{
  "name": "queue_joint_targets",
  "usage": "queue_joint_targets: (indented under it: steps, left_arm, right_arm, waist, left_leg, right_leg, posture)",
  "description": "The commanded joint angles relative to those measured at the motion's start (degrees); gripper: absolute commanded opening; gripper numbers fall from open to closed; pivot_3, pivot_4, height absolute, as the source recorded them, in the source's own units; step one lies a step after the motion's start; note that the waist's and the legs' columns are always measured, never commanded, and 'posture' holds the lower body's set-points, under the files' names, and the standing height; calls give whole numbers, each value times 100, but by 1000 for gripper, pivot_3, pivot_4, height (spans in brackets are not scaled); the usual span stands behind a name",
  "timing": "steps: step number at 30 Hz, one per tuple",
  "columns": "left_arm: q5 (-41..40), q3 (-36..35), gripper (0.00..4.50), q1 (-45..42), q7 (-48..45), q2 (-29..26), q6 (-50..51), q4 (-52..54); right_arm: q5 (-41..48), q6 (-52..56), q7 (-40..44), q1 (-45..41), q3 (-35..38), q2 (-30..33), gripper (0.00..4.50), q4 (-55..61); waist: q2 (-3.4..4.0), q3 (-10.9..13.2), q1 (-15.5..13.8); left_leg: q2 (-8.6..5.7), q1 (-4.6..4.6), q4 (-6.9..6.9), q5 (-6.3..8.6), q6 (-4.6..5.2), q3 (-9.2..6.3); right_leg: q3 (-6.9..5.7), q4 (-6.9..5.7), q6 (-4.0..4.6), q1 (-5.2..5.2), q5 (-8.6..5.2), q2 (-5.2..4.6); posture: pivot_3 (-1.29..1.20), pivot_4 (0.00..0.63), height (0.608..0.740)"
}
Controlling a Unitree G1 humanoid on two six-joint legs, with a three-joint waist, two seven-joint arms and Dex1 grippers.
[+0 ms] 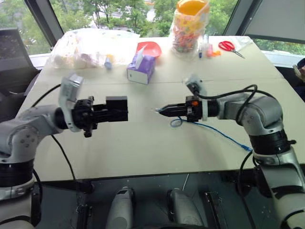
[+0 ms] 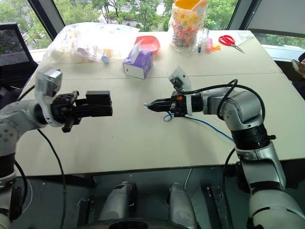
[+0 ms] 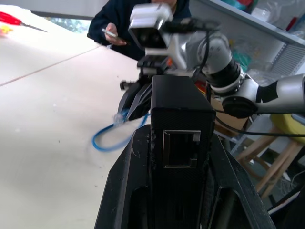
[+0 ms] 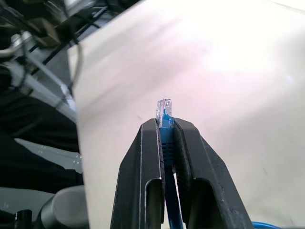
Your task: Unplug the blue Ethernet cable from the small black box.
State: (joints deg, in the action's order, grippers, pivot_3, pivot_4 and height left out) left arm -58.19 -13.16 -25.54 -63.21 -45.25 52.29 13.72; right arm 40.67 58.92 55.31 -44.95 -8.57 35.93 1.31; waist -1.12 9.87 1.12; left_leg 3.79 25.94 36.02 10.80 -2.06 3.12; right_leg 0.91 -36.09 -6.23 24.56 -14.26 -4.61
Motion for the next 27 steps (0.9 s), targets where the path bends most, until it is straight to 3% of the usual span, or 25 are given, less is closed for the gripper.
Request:
queue_joint_targets:
  steps: [1, 9, 15, 16, 18, 23, 24, 27]
  left_arm:
    - [-129, -126, 548, -17, -6, -60, -19, 166]
    - [961, 539, 548, 55, 159, 290, -882, -67]
    - [2516, 1278, 548, -95, 529, 1085, -2547, -894]
    - [2781, 1384, 548, -173, 658, 1288, -2855, -1148]
    - [3275, 1551, 548, -295, 831, 1609, -3526, -1606]
    - [3712, 1666, 548, -656, 1036, 2279, -4332, -2502]
    - [3791, 1668, 548, -740, 1094, 2400, -4457, -2687]
    - [3988, 1694, 548, -907, 1214, 2713, -4771, -3176]
  right_arm:
    - [-178, -263, 154, -105, 123, 113, 64, -39]
    - [-1496, -1627, -840, -424, 127, -377, 64, -1347]
    - [-2517, -2329, -1726, -768, 103, -702, 64, -2543]
    - [-2727, -2428, -1923, -803, 72, -712, 866, -2717]
    - [-2809, -2438, -2115, -808, 215, -780, 1658, -2857]
    - [-3052, -2530, -2686, -599, 570, -680, 4196, -2585]
    - [-3033, -2482, -2722, -533, 661, -654, 4463, -2445]
    - [-2888, -2136, -2851, -309, 1004, -624, 4463, -1836]
  waist:
    - [0, 0, -2]
    - [0, 0, -31]
    - [0, 0, -51]
    - [0, 0, -54]
    - [0, 0, -59]
    - [2, 1, -53]
    - [2, 1, -58]
    - [2, 1, -53]
  left_leg:
    - [2, 0, -2, 0, 0, -2]
    - [0, 1, 6, 0, 0, -2]
    - [-3, 6, 5, 0, 0, -1]
    - [-3, 6, 5, 0, 0, -1]
    - [-3, 11, 6, -1, 1, -1]
    - [-4, 15, 3, -1, 1, -1]
    - [-4, 15, 3, -1, 1, -1]
    - [-4, 18, 5, -1, 2, -2]
  right_leg:
    - [-1, -1, -1, 1, 0, 5]
    - [-1, -1, -1, -2, 0, 6]
    - [0, 0, -1, -2, 1, 4]
    - [-1, 0, -1, -2, 1, 4]
    - [-1, -1, -3, 1, 2, 5]
    - [-1, -3, -20, 5, 11, 5]
    - [-2, -3, -22, 5, 12, 6]
    - [-2, -4, -25, 5, 14, 6]
  posture:
    - [0, 150, 735]
    - [0, 150, 735]
    - [0, 150, 735]
    - [0, 150, 735]
    - [0, 150, 735]
    - [0, 150, 735]
    - [0, 150, 735]
    - [0, 150, 735]
